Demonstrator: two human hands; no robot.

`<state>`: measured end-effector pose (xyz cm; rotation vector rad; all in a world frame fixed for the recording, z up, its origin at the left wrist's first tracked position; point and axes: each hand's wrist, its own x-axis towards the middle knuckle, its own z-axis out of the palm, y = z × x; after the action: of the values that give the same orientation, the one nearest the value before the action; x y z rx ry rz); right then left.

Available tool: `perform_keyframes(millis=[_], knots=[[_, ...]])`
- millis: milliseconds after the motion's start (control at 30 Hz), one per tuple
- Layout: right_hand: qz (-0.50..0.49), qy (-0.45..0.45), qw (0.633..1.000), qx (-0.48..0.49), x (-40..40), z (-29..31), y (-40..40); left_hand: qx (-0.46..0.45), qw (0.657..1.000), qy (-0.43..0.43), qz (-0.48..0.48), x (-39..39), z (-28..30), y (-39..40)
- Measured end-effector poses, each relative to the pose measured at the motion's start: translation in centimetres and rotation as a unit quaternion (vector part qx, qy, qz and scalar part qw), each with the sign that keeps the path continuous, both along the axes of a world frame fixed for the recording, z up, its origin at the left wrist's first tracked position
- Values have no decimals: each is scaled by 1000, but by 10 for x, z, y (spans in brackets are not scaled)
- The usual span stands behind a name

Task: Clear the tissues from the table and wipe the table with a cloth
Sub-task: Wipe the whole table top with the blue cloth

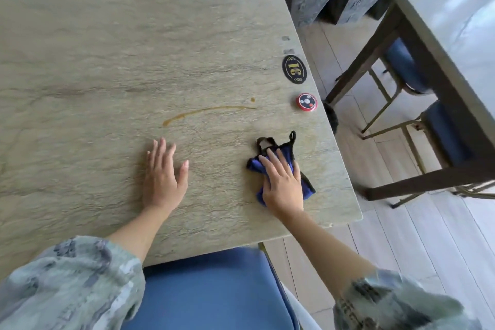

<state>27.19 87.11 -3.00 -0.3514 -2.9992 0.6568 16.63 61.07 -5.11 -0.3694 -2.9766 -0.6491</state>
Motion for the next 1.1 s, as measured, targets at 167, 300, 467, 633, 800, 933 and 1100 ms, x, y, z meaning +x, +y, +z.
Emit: perform_keyframes(millis=[167, 300, 467, 633, 800, 933, 1100], knots=[[-21, -9, 1000, 10, 66, -1, 46, 7, 1000, 14, -5, 3, -2, 0], [-129, 0, 991, 23, 53, 1, 77, 3, 1000, 29, -9, 4, -2, 4], [-262, -1, 965, 5, -14, -2, 80, -1, 999, 33, 6, 1, 3, 7], [-225, -14, 974, -3, -79, 2, 60, -46, 999, 11, 7, 4, 9, 7], [-70, -21, 997, 33, -74, -2, 18, 18, 999, -28, 30, -3, 8, -1], [-73, -21, 997, 35, -80, -6, 20, 1, 999, 15, 40, -36, 17, -24], [-110, -17, 993, 37, -143, -5, 32, -52, 995, 49, 73, -100, 18, -66]])
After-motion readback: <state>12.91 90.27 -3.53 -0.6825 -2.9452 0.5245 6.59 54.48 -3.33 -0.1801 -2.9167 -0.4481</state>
